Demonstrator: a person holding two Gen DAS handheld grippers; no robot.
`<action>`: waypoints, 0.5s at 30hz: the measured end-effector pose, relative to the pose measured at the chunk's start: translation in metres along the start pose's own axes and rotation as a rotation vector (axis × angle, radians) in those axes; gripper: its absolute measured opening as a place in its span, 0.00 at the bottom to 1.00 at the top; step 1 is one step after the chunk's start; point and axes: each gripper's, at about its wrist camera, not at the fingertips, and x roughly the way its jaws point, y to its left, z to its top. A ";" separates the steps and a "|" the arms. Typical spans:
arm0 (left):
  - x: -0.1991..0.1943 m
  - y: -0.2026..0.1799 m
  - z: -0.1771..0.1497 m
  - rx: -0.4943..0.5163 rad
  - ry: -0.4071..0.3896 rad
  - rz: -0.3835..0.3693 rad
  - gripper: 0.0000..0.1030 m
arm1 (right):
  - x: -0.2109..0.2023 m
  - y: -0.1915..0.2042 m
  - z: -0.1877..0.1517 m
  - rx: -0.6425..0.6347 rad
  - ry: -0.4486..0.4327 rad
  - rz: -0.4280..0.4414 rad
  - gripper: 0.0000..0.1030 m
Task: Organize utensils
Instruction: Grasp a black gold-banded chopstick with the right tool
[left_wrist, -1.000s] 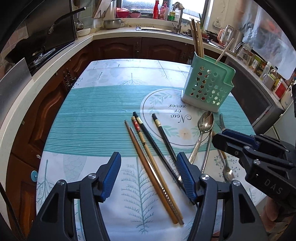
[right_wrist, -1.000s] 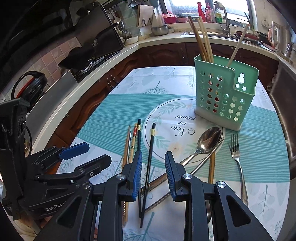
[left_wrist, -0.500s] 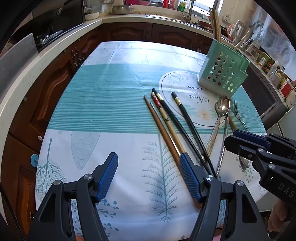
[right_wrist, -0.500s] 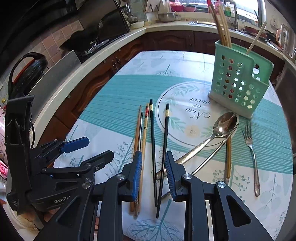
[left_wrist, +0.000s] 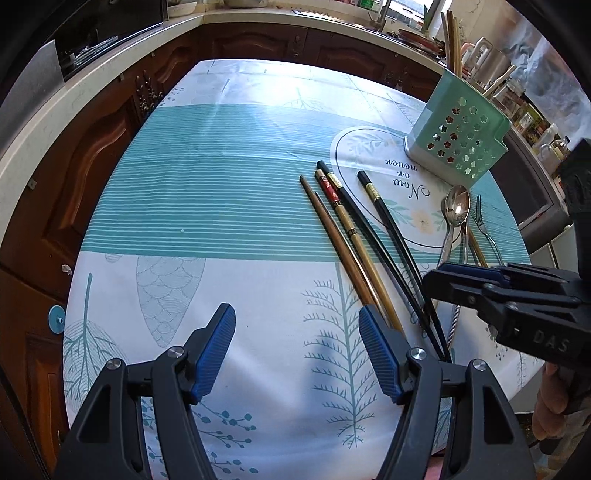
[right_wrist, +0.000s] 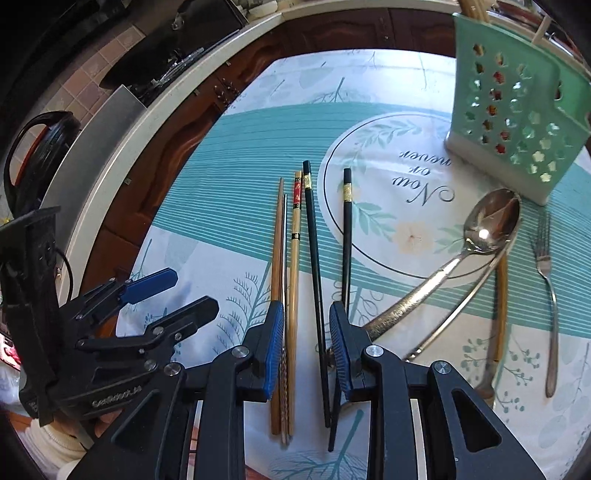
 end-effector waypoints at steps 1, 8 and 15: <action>0.000 0.001 -0.001 -0.001 0.003 0.002 0.65 | 0.004 0.000 0.003 -0.002 0.006 -0.006 0.25; 0.004 0.007 0.001 -0.020 0.019 -0.015 0.61 | 0.023 -0.013 0.034 0.044 0.029 -0.063 0.25; 0.005 -0.002 0.009 0.000 0.017 -0.032 0.61 | 0.041 -0.022 0.052 0.047 0.103 -0.117 0.25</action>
